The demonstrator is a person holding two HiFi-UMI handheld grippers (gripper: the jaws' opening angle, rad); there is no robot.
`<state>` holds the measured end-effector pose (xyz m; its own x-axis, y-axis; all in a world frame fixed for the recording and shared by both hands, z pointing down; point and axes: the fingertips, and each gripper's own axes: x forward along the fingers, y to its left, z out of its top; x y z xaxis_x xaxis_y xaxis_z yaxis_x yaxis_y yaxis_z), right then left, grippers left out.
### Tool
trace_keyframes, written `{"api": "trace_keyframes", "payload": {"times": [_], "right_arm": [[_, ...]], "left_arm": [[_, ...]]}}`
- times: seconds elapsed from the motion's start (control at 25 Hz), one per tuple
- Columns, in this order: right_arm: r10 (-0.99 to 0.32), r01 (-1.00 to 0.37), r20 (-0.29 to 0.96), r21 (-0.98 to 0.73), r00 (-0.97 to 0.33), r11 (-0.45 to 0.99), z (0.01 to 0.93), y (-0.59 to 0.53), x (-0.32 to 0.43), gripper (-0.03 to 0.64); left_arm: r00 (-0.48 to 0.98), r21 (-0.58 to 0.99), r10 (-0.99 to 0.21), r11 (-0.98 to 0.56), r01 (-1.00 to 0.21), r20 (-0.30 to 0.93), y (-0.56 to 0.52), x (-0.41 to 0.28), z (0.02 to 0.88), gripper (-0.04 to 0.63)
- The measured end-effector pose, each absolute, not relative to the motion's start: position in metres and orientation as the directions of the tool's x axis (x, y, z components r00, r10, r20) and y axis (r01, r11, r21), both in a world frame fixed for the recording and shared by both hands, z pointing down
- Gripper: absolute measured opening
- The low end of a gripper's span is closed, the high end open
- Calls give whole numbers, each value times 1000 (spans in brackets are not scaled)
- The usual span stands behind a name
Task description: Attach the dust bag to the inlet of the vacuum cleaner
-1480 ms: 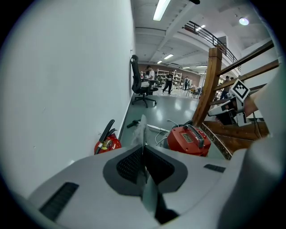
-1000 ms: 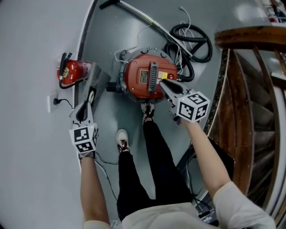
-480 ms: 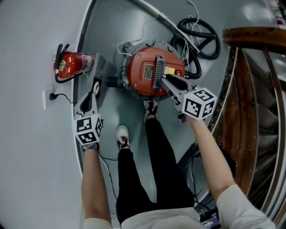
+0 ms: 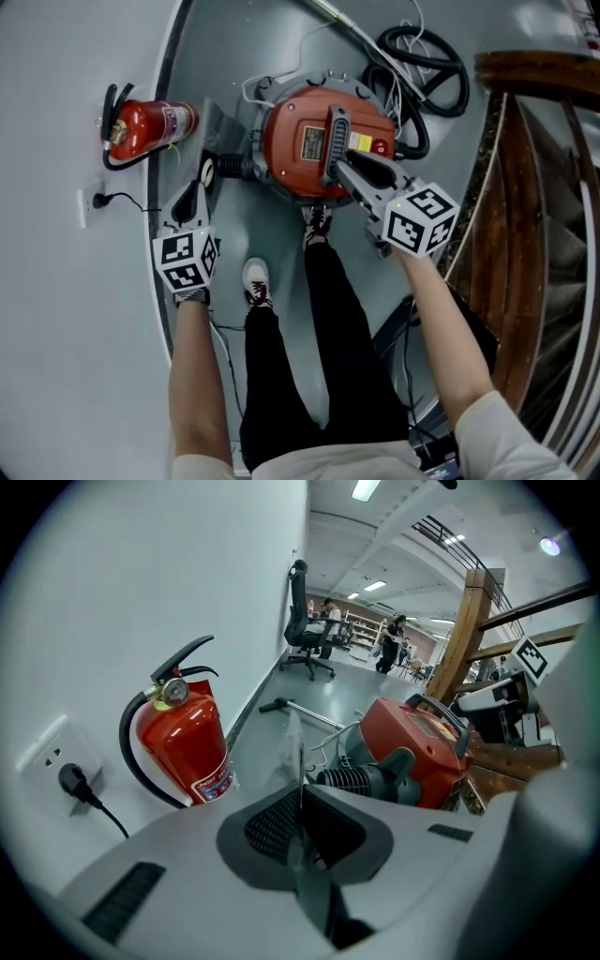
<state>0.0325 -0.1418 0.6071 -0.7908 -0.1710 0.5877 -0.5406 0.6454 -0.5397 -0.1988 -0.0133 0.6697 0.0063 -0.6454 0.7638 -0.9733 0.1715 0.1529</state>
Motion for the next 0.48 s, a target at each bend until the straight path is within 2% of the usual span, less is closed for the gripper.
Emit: {"api": "trace_keyframes", "payload": {"times": [0.2, 0.4, 0.48], "right_arm": [[-183, -535, 583, -517, -791, 668, 607, -142, 32, 114], [-176, -522, 645, -394, -743, 757, 612, -143, 33, 112], [-171, -522, 636, -419, -753, 743, 614, -143, 34, 112]], "left_arm": [[33, 183, -658, 160, -970, 752, -19, -191, 675, 18], [53, 210, -674, 154, -965, 737, -25, -187, 675, 18], [61, 218, -680, 148, -965, 730, -28, -185, 675, 18]]}}
